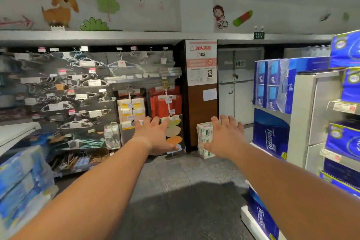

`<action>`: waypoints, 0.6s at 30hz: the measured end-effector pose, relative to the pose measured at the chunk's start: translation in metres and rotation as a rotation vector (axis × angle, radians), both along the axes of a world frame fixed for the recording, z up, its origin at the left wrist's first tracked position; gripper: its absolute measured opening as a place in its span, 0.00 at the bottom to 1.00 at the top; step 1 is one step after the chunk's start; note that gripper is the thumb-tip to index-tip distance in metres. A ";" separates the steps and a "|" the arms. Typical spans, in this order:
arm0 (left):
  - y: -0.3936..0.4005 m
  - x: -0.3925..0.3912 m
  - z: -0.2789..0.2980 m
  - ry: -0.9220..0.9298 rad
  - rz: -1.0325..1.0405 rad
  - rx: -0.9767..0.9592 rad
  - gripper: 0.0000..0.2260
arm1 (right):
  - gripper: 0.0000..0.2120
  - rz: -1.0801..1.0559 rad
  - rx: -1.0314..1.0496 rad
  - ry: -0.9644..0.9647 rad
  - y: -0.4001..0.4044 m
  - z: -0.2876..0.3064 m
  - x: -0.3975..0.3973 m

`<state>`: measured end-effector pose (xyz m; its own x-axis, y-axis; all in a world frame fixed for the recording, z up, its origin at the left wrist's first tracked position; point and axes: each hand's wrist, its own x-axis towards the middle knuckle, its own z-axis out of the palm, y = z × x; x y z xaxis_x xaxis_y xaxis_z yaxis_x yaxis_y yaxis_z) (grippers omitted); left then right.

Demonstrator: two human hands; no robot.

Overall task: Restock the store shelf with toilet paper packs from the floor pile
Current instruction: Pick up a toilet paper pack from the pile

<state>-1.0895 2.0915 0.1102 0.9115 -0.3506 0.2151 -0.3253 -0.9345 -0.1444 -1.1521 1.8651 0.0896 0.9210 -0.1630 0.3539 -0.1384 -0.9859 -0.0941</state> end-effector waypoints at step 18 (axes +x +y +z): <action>-0.108 0.242 -0.141 0.268 -0.088 0.031 0.48 | 0.48 -0.103 0.051 0.255 -0.094 -0.134 0.220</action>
